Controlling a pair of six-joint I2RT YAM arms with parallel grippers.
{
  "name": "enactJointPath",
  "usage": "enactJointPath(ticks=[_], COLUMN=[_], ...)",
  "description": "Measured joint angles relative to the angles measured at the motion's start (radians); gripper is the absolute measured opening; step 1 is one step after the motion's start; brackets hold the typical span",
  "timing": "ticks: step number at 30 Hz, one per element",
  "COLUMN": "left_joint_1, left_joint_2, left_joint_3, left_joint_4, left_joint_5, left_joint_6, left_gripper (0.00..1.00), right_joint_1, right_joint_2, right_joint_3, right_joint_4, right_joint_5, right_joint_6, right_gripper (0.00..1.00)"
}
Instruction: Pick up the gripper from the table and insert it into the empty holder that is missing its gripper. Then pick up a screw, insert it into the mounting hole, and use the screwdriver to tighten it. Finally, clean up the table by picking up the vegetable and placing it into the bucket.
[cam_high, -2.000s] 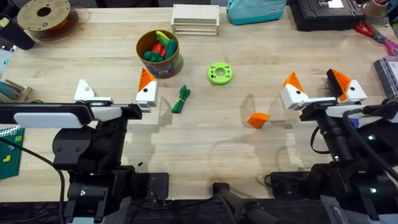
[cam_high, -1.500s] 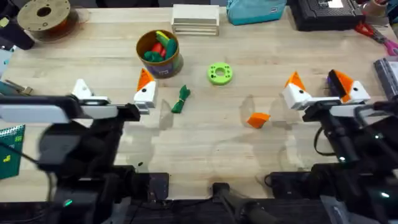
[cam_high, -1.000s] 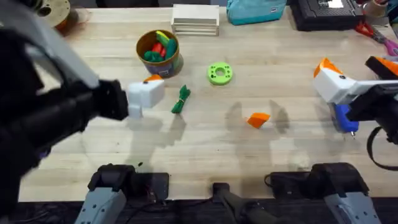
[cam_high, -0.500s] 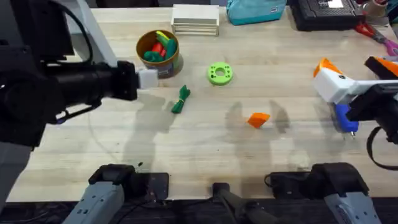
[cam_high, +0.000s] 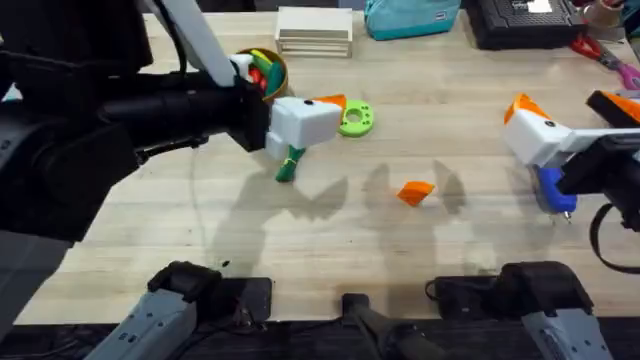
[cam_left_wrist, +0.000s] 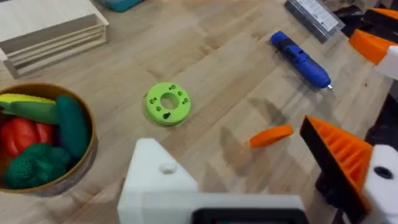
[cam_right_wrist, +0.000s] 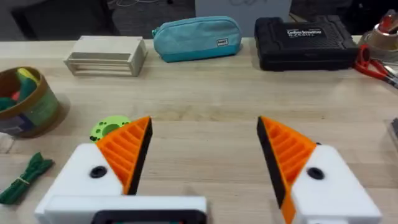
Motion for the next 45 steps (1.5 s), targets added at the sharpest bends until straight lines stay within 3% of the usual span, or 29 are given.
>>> enactJointPath(ticks=[5,9,14,17,18,25,33,35,41,45], left_joint_1=[-0.001,-0.009,-0.078,-0.135,-0.185,-0.216,-0.216,-0.216,-0.216,-0.216], left_joint_2=[0.000,0.014,-0.002,-0.073,-0.244,-0.566,-0.765,-0.845,-0.866,-0.866], left_joint_3=[0.000,-0.005,-0.074,-0.191,-0.384,-0.680,-0.833,-0.868,-0.871,-0.871], left_joint_4=[0.021,0.121,0.286,0.404,0.554,0.682,0.689,0.636,0.540,0.540], left_joint_5=[-0.003,-0.007,-0.029,-0.060,-0.089,-0.109,-0.127,-0.129,-0.130,-0.130], left_joint_6=[-0.005,0.024,0.113,0.141,0.160,0.161,0.136,0.131,0.125,0.033], left_gripper=[0.987,0.987,0.987,0.987,0.987,0.987,0.987,0.987,0.987,0.987], right_joint_1=[0.000,0.000,0.000,0.000,0.000,0.000,0.000,0.000,0.000,0.000], right_joint_2=[0.000,0.000,0.000,0.000,0.000,0.000,0.000,0.000,0.000,0.000], right_joint_3=[0.000,0.000,0.000,0.000,0.000,0.000,0.000,0.000,0.000,0.000], right_joint_4=[0.000,0.000,0.000,0.000,0.000,0.000,0.000,0.000,0.000,0.000], right_joint_5=[0.000,0.000,0.000,0.000,0.000,0.000,0.000,0.000,0.000,0.000], right_joint_6=[0.000,0.000,0.000,0.000,0.000,0.000,0.000,0.000,0.000,0.000], right_gripper=[0.990,0.990,0.990,0.990,0.990,0.989,0.990,0.990,0.990,0.990])
